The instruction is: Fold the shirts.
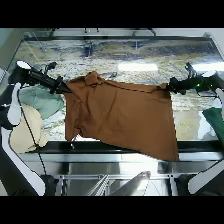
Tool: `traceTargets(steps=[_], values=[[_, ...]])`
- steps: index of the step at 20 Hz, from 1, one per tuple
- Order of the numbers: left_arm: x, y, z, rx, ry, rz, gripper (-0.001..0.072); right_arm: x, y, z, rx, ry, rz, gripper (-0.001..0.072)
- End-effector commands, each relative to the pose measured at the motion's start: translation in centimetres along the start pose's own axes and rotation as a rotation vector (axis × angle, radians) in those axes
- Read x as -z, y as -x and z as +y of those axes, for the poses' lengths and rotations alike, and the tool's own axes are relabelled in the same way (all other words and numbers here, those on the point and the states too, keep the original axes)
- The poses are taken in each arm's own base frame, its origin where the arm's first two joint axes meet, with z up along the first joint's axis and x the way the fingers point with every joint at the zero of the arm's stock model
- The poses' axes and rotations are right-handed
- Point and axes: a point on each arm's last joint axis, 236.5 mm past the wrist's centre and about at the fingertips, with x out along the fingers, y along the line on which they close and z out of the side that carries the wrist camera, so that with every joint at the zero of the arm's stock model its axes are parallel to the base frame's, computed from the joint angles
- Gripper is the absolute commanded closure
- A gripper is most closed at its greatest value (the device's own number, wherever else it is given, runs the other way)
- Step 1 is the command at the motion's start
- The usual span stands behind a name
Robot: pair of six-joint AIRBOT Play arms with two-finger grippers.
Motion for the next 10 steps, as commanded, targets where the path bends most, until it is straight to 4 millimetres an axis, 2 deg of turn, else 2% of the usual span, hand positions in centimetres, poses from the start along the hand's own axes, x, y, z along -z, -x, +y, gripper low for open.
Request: traceTargets(steps=[1,3,5,8,10], values=[[-0.6,4.9,-3.7,-0.039,-0.104,-0.104,0.0695,-1.8,5.7,4.3,-0.048,0.104,-0.075,0.069],[-1.0,9.7,-7.8,-0.091,-0.199,-0.229,0.0695,-3.7,12.2,7.1,-0.031,0.171,-0.205,0.069],[0.4,15.1,-13.7,-0.15,-0.318,-0.354,0.0693,-4.1,19.1,10.9,-0.016,0.252,-0.323,0.069],[4.7,21.3,-23.5,-0.239,-0.549,-0.534,0.0692,-1.0,27.7,18.0,-0.009,0.406,-0.44,0.0689],[9.1,25.4,-30.5,-0.307,-0.72,-0.695,0.069,2.1,33.6,23.5,0.008,0.528,-0.568,0.069]])
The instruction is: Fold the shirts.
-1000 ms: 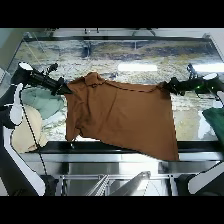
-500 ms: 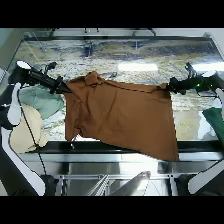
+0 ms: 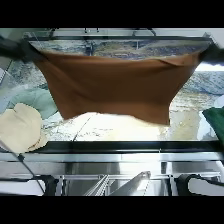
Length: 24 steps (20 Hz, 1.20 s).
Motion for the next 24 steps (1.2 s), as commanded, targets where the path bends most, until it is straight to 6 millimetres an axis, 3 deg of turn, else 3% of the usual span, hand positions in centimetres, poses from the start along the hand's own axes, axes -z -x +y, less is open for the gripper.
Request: traceTargets(steps=[1,4,6,8,11,13,15,17,20,22,24], values=[[-2.6,11.1,-11.2,-0.125,-0.298,-0.275,0.069,-2.8,11.2,9.8,0.03,0.213,-0.224,0.069],[-1.0,19.6,-19.1,-0.256,-0.452,-0.476,0.0686,-5.2,22.7,17.3,0.145,0.391,-0.58,0.069],[0.7,23.3,-21.7,-0.371,-0.495,-0.557,0.0686,-5.1,27.8,20.5,0.196,0.436,-0.734,0.069],[2.1,24.6,-22.4,-0.45,-0.497,-0.564,0.0686,-4.5,29.3,22.0,0.202,0.446,-0.769,0.069],[1.8,22.9,-22.6,-0.334,-0.481,-0.53,0.0686,-4.9,28.5,21.1,0.193,0.416,-0.749,0.069],[1.0,20.0,-21.1,-0.15,-0.436,-0.446,0.0686,-4.6,24.5,18.2,0.15,0.334,-0.608,0.069],[1.1,14.8,-17.5,0.039,-0.356,-0.262,0.0685,-3.6,17.8,14.6,0.032,0.215,-0.409,0.069],[2.5,7.7,-12.4,0.194,-0.245,-0.014,0.0685,-1.0,9.3,9.6,-0.023,0.095,-0.2,0.0691],[5.3,-3.6,-4.6,0.345,-0.026,0.26,0.0685,5.5,-2.5,2.4,-0.013,-0.084,0.05,0.069],[8.1,-10.6,0.6,0.415,0.136,0.372,0.0685,8.9,-8.5,-2.0,0.008,-0.194,0.138,0.0691],[11.4,-17.0,6.3,0.428,0.32,0.418,0.0686,10.9,-12.9,-5.9,0.034,-0.286,0.157,0.069]])
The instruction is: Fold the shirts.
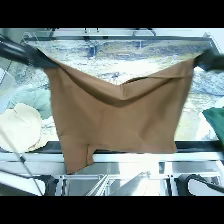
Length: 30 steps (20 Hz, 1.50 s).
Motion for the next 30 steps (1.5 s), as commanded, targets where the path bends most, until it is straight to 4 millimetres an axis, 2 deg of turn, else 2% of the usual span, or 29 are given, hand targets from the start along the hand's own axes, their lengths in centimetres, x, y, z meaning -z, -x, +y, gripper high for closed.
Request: traceTargets(steps=[1,3,4,6,8,13,18,21,24,25,26,27,28,29,30], values=[[2.7,-8.6,13.2,0.088,0.334,0.073,0.0695,3.2,-9.1,-7.4,0.035,-0.165,0.065,0.069],[2.9,-9.4,19.0,0.044,0.438,-0.016,0.0695,2.0,-11.0,-9.5,0.002,-0.224,0.015,0.0691],[2.8,-8.9,21.2,0.016,0.472,-0.066,0.0695,1.2,-11.3,-10.2,-0.023,-0.25,-0.011,0.0691],[2.9,-7.3,22.7,-0.001,0.495,-0.113,0.0693,-0.2,-10.9,-12.0,-0.047,-0.292,-0.061,0.069],[3.4,-6.7,22.3,0.017,0.495,-0.098,0.0692,0.3,-10.4,-12.9,-0.063,-0.284,-0.045,0.069],[5.6,-6.6,19.7,0.103,0.472,0.017,0.0693,3.6,-10.0,-12.5,-0.117,-0.223,0.086,0.069],[7.4,-6.8,16.7,0.189,0.46,0.138,0.0697,6.8,-9.2,-10.5,-0.191,-0.193,0.232,0.069],[6.5,-7.4,16.1,0.162,0.434,0.134,0.0702,8.0,-8.8,-10.1,-0.208,-0.185,0.286,0.069],[5.4,-7.8,16.5,0.128,0.424,0.094,0.07,7.0,-9.2,-10.8,-0.177,-0.19,0.239,0.0689],[5.1,-7.7,17.0,0.115,0.443,0.075,0.0624,6.5,-9.4,-11.1,-0.165,-0.196,0.218,0.0678],[5.1,-7.3,17.3,0.109,0.495,0.067,0.04,6.3,-9.4,-11.2,-0.159,-0.215,0.212,0.0504],[5.4,-6.7,17.3,0.114,0.544,0.074,0.0235,6.2,-9.0,-11.5,-0.152,-0.238,0.209,0.0353],[5.9,-5.6,17.2,0.125,0.586,0.088,0.0158,5.9,-8.1,-12.2,-0.129,-0.271,0.205,0.0347],[6.5,-4.5,17.0,0.133,0.622,0.095,0.0208,5.7,-6.9,-13.0,-0.105,-0.289,0.202,0.0347],[6.8,-3.4,16.9,0.136,0.637,0.088,0.0221,5.8,-5.2,-14.1,-0.07,-0.311,0.207,0.0347]])
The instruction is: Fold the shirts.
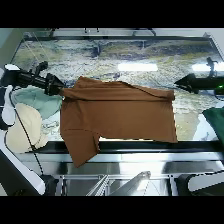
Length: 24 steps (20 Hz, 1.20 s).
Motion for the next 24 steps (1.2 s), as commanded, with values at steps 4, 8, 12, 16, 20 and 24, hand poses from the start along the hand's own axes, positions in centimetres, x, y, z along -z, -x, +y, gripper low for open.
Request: traceTargets(steps=[4,8,12,16,20,24], values=[[3.9,5.6,-0.5,0.014,0.126,-0.135,0.0221,10.1,8.5,-4.9,0.209,-0.198,0.269,0.0349],[9.8,4.8,-1.6,0.045,0.171,-0.159,0.0221,21.6,8.5,-6.3,0.314,-0.298,0.4,0.0345],[15.0,3.2,-0.2,0.013,0.279,-0.14,0.0221,27.4,4.5,-6.4,0.243,-0.347,0.399,0.0344],[19.4,2.3,3.3,-0.172,0.34,-0.132,0.022,29.0,1.1,-4.8,0.154,-0.331,0.389,0.0347],[21.4,0.5,5.2,-0.242,0.376,-0.178,0.022,27.0,-0.7,-2.2,0.051,-0.301,0.324,0.0688],[23.2,-2.0,7.3,-0.259,0.445,-0.196,0.022,26.8,-0.8,-2.1,0.043,-0.307,0.314,0.0689]])
